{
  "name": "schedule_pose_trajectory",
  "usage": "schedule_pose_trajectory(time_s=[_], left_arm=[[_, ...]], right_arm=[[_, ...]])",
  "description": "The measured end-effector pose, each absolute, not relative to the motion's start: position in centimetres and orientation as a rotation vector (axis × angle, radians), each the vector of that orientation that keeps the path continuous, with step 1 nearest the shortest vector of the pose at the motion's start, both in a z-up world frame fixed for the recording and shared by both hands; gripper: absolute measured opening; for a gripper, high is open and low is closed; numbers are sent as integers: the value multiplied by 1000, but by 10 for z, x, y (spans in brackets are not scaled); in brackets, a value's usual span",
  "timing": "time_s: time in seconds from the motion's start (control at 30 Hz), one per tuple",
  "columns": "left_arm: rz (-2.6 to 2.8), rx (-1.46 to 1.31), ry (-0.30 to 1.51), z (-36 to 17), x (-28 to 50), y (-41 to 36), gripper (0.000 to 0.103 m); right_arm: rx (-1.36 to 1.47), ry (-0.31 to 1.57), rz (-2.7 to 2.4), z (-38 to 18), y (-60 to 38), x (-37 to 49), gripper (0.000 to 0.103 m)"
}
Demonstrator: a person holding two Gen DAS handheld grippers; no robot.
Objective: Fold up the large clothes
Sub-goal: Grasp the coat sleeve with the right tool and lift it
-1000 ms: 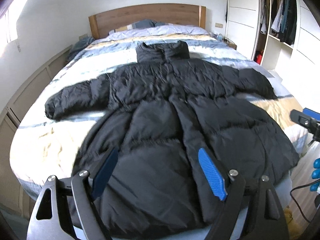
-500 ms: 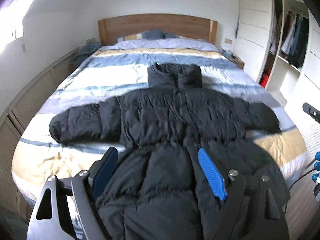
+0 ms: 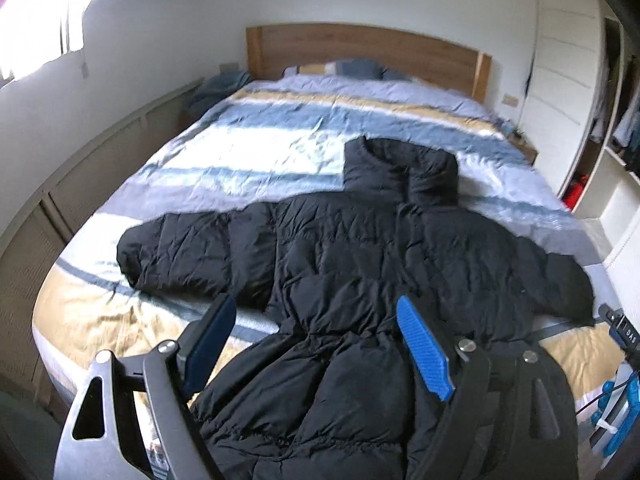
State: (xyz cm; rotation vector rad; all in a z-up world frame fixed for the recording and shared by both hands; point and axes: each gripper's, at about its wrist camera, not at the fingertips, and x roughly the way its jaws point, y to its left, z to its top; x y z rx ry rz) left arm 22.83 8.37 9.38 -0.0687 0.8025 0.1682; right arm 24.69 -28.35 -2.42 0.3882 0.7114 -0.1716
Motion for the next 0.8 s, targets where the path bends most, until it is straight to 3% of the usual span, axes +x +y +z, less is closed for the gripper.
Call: schedule_pose_trajectory(time_s=[0.2, 0.5, 0.8], left_arm=[[220, -46, 882, 62, 248, 80, 82], [290, 5, 994, 24, 265, 67, 82], [332, 39, 1012, 20, 283, 59, 82]], right_arm=[[581, 785, -211, -97, -342, 268, 103], [992, 745, -130, -175, -426, 296, 103], [1183, 592, -65, -197, -473, 325, 103]])
